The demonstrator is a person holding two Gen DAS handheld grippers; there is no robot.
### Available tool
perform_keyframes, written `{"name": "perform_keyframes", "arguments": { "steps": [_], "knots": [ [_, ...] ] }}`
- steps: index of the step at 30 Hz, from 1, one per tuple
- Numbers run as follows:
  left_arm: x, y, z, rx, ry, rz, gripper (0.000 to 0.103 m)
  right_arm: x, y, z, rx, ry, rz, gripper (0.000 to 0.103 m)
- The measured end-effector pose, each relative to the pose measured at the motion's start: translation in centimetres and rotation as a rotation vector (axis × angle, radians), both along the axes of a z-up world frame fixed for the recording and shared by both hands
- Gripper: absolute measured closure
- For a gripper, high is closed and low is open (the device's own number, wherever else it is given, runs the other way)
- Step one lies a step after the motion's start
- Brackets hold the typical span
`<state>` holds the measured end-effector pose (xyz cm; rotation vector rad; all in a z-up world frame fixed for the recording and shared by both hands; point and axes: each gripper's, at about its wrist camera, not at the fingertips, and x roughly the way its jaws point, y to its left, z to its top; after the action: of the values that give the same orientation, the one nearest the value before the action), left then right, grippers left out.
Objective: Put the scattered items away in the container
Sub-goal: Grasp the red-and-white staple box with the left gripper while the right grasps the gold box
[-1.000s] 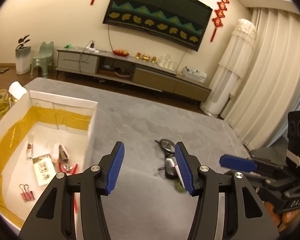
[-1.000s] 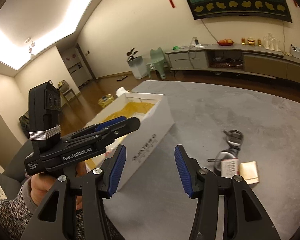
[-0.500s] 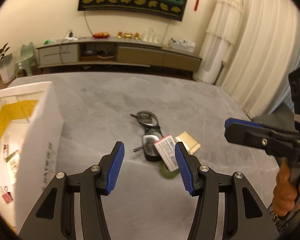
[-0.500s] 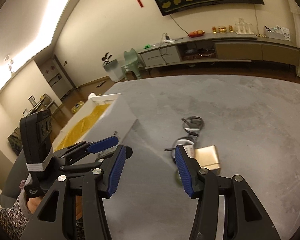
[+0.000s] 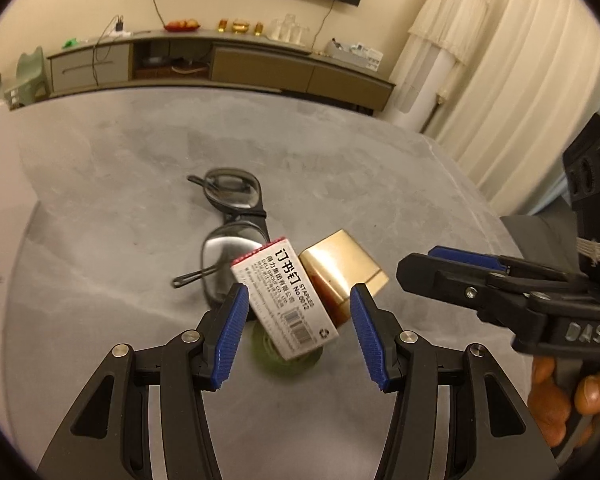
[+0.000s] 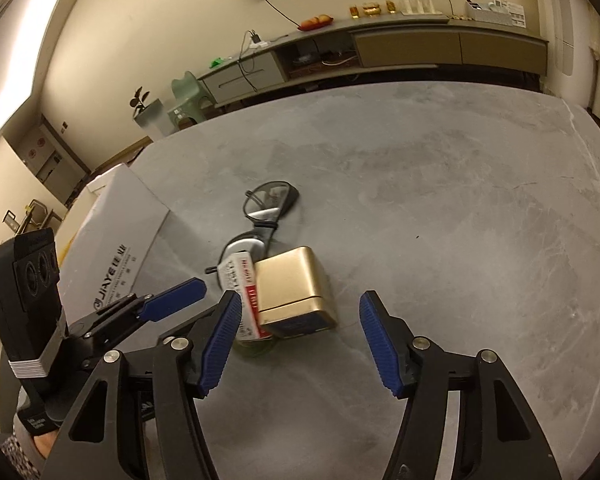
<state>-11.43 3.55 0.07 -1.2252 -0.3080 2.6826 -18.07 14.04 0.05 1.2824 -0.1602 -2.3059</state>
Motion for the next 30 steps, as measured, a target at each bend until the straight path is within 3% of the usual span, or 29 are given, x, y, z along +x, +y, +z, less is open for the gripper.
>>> {"name": "perform_keyframes", "arguments": {
  "steps": [5, 8, 13, 14, 15, 17, 23, 27, 30],
  "knots": [
    [-1.1, -0.3, -1.8, -0.048, -0.02, 0.048, 0.044, -1.3, -0.8, -1.5, 0.025, -0.03, 0.016, 0.04],
    [-0.8, -2.1, -1.8, 0.0, -0.042, 0.086, 0.046, -1.9, -1.9, -2.2, 0.054, -0.032, 0.039, 0.04],
    [-1.2, -2.7, -2.2, 0.062, -0.06, 0.064, 0.046, -2.6, -3.5, -3.3, 0.131, -0.001, 0.065, 0.037],
    [-1.4, -2.5, -2.3, 0.071, -0.062, 0.054, 0.046, -2.8, -3.6, -3.6, 0.14, -0.003, 0.067, 0.038],
    [-1.4, -2.2, -2.5, 0.071, -0.065, 0.039, 0.046, -3.0, -3.6, -3.9, 0.14, -0.013, 0.071, 0.048],
    [-1.5, -2.0, -2.5, 0.057, -0.064, 0.023, 0.045, -3.0, -3.6, -3.9, 0.156, -0.021, 0.07, 0.049],
    [-1.0, -4.8, -1.8, 0.041, -0.107, 0.137, 0.046, -0.4, -3.8, -3.5, 0.142, -0.09, 0.18, 0.05],
    [-0.9, -5.3, -1.4, 0.09, -0.098, 0.148, 0.046, 1.7, -3.4, -3.4, 0.154, -0.094, 0.224, 0.049],
    [-1.7, -4.4, -1.9, 0.055, -0.113, 0.158, 0.045, 1.9, -2.7, -3.6, 0.15, -0.096, 0.211, 0.049]
  ]
}}
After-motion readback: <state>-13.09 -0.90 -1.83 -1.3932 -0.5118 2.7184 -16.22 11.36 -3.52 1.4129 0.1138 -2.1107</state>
